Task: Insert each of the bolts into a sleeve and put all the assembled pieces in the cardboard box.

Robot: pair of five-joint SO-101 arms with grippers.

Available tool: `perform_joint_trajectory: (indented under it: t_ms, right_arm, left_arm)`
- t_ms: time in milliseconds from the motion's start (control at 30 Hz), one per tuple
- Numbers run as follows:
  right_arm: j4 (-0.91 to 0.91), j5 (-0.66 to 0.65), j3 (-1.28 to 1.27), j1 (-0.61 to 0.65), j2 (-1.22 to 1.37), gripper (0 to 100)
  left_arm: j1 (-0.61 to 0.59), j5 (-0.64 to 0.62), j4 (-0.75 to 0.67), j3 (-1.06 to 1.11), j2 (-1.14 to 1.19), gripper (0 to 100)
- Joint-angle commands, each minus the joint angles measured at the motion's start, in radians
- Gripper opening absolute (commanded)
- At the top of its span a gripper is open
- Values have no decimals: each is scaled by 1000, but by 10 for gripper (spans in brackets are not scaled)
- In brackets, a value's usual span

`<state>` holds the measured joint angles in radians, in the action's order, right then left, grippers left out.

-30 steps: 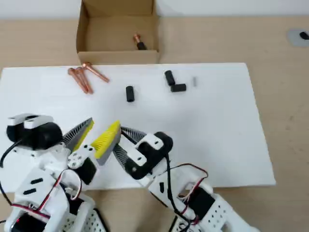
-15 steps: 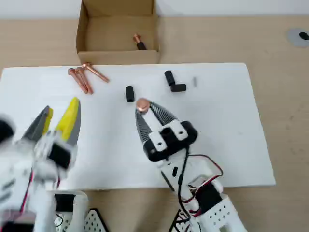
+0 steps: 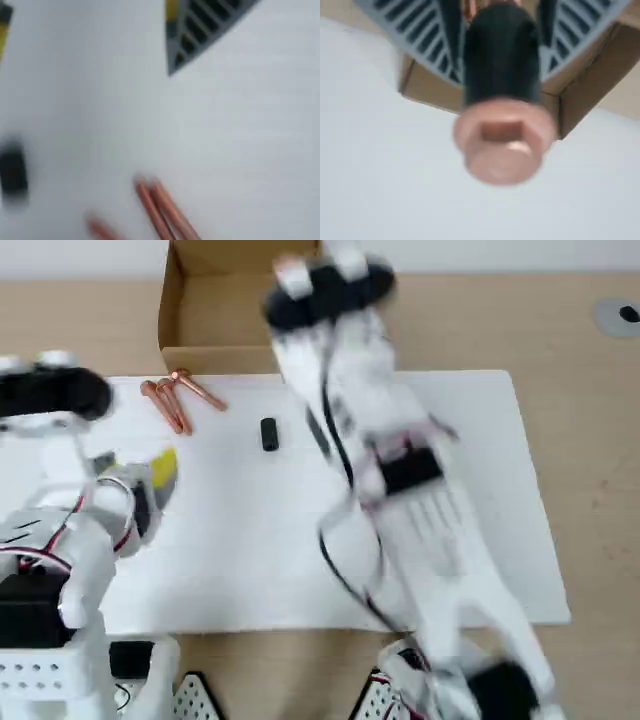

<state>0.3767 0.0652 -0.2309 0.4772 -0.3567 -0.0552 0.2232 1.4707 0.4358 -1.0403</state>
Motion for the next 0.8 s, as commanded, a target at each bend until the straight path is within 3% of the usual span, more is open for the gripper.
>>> perform_joint_trajectory:
  t_ms: [0, 433, 767]
  right_arm:
    - [52, 46, 536, -18, 323, 9]
    - [61, 57, 1374, -105, 1165, 9]
    - [112, 6, 1596, -107, 1461, 13]
  left_arm:
    - [83, 239, 114, -48, 10, 232]
    - [-66, 264, 121, -97, 4, 234]
    - [-97, 262, 124, -92, 4, 236]
